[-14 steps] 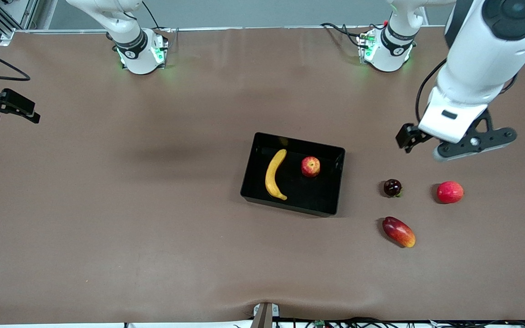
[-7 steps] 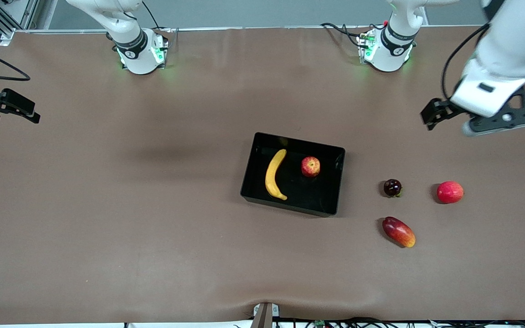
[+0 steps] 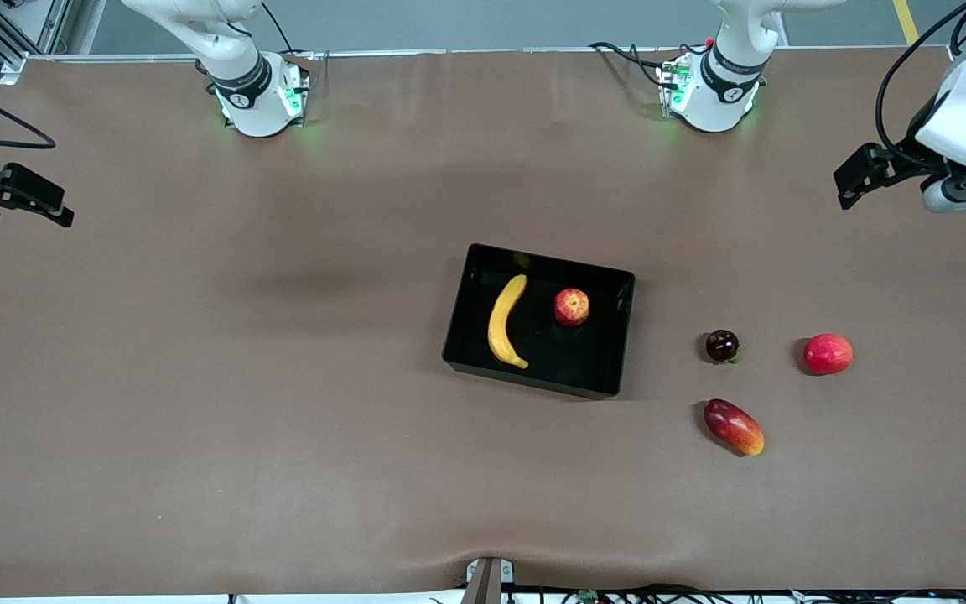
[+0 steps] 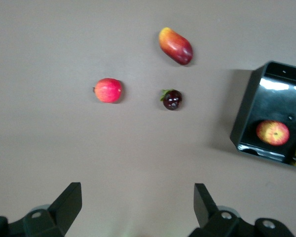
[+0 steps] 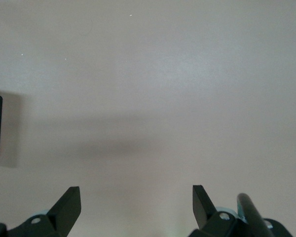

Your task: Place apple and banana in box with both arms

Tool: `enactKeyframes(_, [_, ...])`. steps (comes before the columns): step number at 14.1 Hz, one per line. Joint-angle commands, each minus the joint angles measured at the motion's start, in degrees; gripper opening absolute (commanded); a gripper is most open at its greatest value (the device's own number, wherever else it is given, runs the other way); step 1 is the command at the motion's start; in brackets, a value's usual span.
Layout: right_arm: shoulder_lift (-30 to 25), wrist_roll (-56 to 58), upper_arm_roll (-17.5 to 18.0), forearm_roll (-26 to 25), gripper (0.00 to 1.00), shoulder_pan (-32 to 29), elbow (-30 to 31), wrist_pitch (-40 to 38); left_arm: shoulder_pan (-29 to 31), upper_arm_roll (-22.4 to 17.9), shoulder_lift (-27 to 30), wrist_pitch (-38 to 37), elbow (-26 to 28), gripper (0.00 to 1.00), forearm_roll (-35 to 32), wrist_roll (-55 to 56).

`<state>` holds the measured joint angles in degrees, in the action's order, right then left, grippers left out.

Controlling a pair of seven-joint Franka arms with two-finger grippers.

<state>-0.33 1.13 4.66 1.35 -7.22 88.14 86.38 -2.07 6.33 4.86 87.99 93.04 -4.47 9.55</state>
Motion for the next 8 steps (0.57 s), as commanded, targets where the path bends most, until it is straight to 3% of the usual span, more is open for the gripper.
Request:
enactKeyframes(1, [0.15, 0.81, 0.78, 0.67, 1.0, -1.3, -0.86, -0.69, -0.3, -2.28, 1.47, -1.33, 1.36, 1.0, 3.67, -4.36])
enactKeyframes(8, [0.24, 0.81, 0.87, 0.67, 1.0, -1.3, -0.77, -0.78, -0.3, -0.97, 1.56, -3.35, 0.13, 1.0, 3.33, -4.63])
